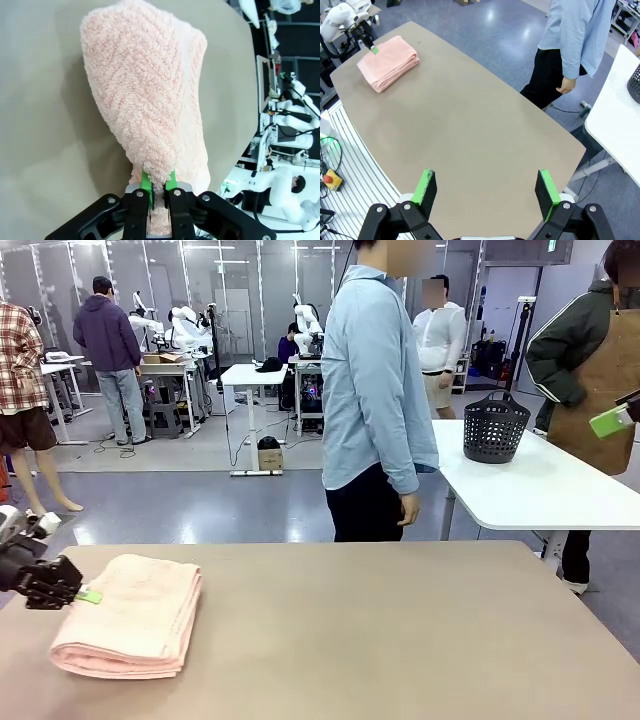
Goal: Fold the towel.
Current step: Pick up the 100 cm Hotel Towel and place it on the left side of the table.
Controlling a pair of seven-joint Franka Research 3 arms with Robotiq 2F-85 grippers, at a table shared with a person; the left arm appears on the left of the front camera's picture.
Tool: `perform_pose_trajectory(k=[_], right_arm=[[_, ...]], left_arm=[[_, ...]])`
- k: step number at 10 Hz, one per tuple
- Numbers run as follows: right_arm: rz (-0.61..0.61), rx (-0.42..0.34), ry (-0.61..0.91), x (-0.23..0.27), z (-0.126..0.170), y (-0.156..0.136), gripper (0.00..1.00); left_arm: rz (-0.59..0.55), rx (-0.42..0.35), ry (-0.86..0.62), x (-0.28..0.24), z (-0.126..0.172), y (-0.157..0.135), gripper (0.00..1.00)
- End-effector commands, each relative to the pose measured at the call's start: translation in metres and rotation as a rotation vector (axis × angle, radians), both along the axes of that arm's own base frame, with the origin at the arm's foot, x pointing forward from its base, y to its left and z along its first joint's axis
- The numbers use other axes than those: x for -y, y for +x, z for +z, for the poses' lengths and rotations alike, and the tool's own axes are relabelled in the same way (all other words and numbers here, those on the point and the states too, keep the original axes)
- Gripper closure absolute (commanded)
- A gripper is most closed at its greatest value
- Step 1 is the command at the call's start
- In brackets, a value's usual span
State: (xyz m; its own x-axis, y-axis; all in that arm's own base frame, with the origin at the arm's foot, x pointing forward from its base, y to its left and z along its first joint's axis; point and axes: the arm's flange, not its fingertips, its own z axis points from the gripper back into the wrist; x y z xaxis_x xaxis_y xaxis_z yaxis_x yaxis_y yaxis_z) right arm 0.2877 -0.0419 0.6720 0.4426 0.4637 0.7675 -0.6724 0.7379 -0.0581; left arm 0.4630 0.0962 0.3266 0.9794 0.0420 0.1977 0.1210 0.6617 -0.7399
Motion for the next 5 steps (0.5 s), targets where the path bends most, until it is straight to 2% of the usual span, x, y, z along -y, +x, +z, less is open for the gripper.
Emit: perform_pose_trajectory(k=[1, 2, 4, 5], right_arm=[[-0.02, -0.006, 0.001, -0.002, 0.0, 0.002, 0.0], [-0.02, -0.006, 0.001, -0.002, 0.0, 0.002, 0.0], [-0.02, -0.006, 0.001, -0.002, 0.0, 0.002, 0.0], [-0.02, -0.006, 0.001, -0.002, 0.0, 0.002, 0.0]], left_arm=[[-0.031, 0.009, -0.007, -0.023, 0.0, 0.001, 0.88], [0.0, 0.006, -0.004, -0.043, 0.0, -0.002, 0.88], [-0.034, 0.0, 0.022, -0.063, 0.005, -0.008, 0.88], [-0.004, 0.015, 0.016, -0.07, 0.007, -0.007, 0.88]])
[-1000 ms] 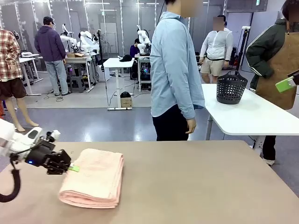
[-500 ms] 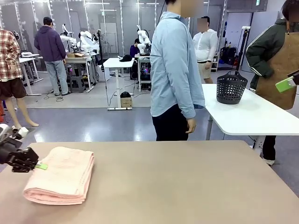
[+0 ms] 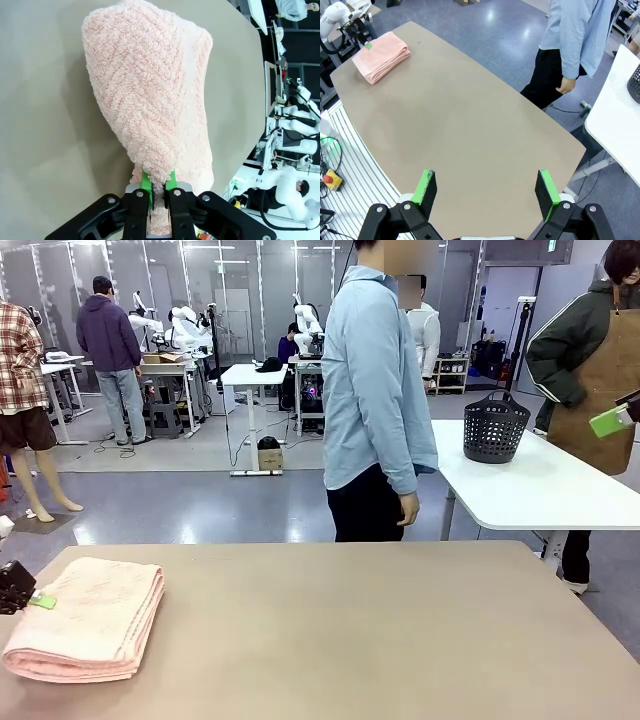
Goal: Fold the towel.
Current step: Pick up the 100 cm Hotel Towel and place it on the left side of the table.
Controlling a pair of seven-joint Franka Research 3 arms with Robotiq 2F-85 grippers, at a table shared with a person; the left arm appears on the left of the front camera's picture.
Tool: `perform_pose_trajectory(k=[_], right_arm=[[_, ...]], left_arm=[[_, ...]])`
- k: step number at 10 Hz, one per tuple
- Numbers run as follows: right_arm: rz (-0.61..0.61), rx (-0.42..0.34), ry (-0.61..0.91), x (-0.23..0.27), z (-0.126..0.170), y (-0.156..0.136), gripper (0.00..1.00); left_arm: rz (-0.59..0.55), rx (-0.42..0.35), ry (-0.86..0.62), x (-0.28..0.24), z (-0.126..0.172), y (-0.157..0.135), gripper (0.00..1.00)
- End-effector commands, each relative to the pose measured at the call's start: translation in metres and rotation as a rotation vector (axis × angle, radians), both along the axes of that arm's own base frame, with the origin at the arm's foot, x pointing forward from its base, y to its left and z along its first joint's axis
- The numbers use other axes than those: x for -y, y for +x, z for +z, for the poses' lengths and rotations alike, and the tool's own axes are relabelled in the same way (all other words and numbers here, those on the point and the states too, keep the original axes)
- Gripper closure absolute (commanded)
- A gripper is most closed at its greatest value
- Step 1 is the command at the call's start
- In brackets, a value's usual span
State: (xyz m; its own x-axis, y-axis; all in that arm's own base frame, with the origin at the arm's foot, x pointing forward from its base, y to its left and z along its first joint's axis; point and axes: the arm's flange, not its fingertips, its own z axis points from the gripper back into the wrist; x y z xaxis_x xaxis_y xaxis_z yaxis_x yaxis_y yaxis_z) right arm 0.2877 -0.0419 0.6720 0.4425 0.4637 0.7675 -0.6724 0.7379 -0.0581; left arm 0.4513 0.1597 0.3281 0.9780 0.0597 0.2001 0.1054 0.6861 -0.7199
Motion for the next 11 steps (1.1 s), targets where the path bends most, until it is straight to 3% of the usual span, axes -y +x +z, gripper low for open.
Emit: perform_pose_trajectory(k=[1, 2, 8, 9, 11], right_arm=[[-0.02, -0.006, 0.001, -0.002, 0.0005, 0.0018, 0.0], [-0.02, -0.006, 0.001, -0.002, 0.0005, 0.0018, 0.0], [-0.02, -0.006, 0.001, -0.002, 0.0005, 0.0018, 0.0], [-0.02, -0.006, 0.001, -0.002, 0.0005, 0.0018, 0.0], [-0.02, -0.006, 0.001, -0.002, 0.0005, 0.0018, 0.0]], left_arm=[[-0.014, 0.01, -0.007, -0.0112, 0.0053, 0.0066, 0.88], [-0.005, 0.004, -0.002, -0.0119, 0.0038, 0.0074, 0.88], [0.032, 0.001, 0.01, -0.0136, 0.005, 0.0058, 0.05], [0.035, 0.008, 0.014, -0.0139, 0.0068, 0.0051, 0.0], [0.034, 0.016, 0.015, -0.0119, 0.0105, 0.0047, 0.0]])
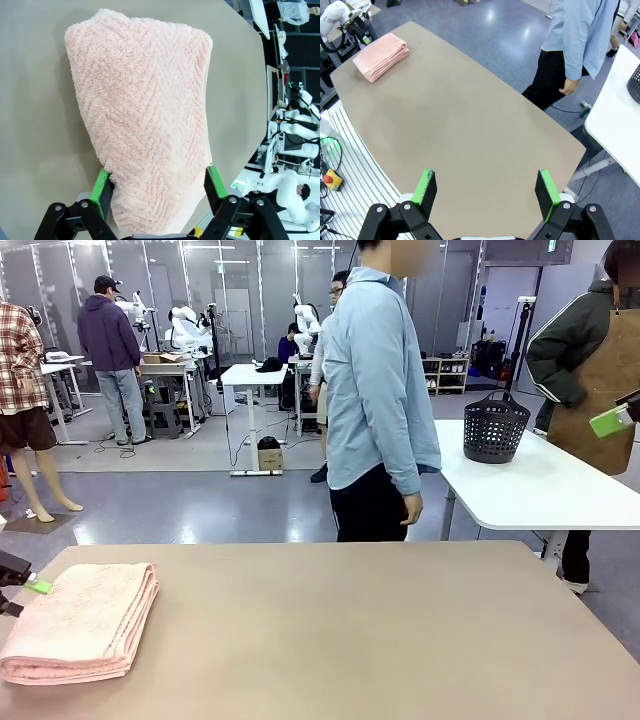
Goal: Fold the towel.
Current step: Pick up the 100 cm Hotel Towel and place it on the left side of the table.
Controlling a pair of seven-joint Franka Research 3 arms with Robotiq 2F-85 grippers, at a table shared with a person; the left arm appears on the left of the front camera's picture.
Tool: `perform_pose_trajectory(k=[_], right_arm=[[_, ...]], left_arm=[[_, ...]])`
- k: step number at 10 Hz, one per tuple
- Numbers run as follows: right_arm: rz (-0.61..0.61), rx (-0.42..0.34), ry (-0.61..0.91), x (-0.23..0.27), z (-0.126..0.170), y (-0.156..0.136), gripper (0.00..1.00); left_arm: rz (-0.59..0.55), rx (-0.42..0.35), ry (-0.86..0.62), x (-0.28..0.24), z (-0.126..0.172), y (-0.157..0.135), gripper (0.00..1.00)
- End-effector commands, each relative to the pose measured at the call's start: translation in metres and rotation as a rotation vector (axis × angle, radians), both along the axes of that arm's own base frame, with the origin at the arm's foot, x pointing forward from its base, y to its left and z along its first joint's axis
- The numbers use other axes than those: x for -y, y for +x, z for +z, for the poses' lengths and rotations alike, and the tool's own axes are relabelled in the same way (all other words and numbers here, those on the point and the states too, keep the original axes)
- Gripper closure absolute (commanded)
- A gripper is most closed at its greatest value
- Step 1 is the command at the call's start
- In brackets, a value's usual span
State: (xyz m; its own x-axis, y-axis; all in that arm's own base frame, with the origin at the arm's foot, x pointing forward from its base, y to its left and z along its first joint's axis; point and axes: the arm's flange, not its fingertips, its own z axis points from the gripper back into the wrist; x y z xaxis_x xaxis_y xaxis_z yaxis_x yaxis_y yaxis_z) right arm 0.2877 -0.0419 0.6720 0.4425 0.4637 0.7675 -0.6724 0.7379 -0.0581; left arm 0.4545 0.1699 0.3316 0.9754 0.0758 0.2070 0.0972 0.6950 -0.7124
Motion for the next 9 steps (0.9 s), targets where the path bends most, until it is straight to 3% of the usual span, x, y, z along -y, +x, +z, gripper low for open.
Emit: perform_pose_trajectory(k=[1, 9], right_arm=[[-0.02, -0.006, 0.001, -0.002, 0.0005, 0.0018, 0.0], [-0.02, -0.006, 0.001, -0.002, 0.0005, 0.0018, 0.0]], left_arm=[[0.015, 0.012, 0.003, -0.0017, 0.0074, 0.0014, 0.0], [0.002, 0.009, 0.0, 0.0001, 0.0039, 0.0001, 0.0]])
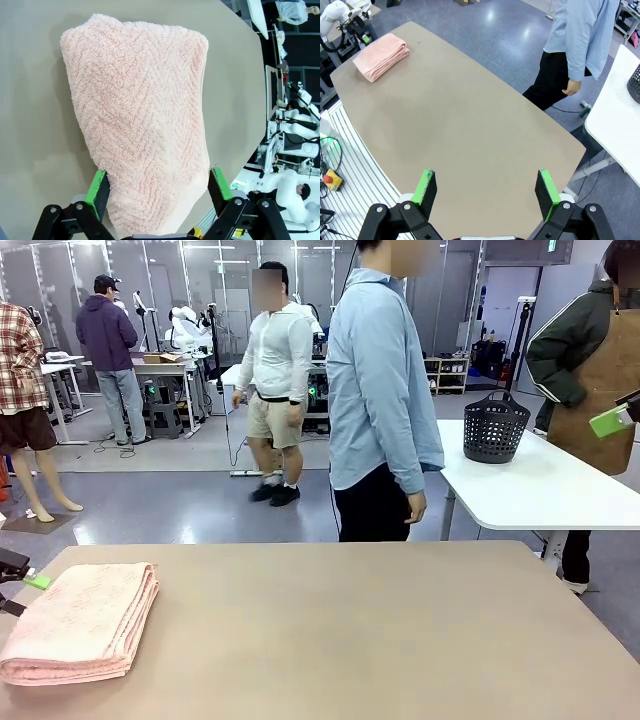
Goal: Fold the towel.
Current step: Pick up the 100 cm Hotel Towel and place it on the left side of the table.
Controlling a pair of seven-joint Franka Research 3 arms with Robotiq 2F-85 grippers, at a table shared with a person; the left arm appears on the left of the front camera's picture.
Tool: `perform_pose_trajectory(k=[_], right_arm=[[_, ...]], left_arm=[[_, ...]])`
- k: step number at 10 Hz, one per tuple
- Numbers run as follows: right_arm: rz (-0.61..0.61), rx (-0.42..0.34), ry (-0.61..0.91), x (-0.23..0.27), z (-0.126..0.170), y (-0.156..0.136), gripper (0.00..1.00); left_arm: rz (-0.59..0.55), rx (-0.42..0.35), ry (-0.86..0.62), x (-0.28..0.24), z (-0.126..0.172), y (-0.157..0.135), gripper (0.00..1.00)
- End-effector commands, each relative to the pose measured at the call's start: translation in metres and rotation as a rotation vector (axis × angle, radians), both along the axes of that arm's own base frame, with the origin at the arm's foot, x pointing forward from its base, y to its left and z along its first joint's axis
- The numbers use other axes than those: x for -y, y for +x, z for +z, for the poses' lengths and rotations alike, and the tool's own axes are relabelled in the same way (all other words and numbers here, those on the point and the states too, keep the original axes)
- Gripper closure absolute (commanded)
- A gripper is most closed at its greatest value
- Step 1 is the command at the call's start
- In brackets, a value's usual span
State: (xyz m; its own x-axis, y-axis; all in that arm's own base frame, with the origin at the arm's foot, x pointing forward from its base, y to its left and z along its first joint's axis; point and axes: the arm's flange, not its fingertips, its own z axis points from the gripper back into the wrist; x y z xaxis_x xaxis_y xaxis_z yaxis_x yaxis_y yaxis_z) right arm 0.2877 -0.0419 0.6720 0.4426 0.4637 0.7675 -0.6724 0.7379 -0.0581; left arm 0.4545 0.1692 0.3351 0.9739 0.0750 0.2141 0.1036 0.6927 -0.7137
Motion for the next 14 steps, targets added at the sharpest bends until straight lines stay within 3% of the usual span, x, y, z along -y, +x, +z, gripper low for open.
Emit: perform_pose_trajectory(k=[1, 10, 12, 14], right_arm=[[-0.02, -0.006, 0.001, -0.002, 0.0, 0.002, 0.0], [-0.02, -0.006, 0.001, -0.002, 0.0, 0.002, 0.0], [-0.02, -0.006, 0.001, -0.002, 0.0, 0.002, 0.0], [-0.02, -0.006, 0.001, -0.002, 0.0, 0.002, 0.0]], left_arm=[[0.003, 0.001, 0.003, -0.001, 0.0, 0.0, 0.0], [0.0, 0.0, 0.0, 0.0, 0.0, 0.0, 0.0], [0.004, 0.066, 0.084, -0.002, 0.066, -0.022, 0.0], [-0.012, 0.233, 0.194, 0.027, 0.136, -0.065, 0.0]])
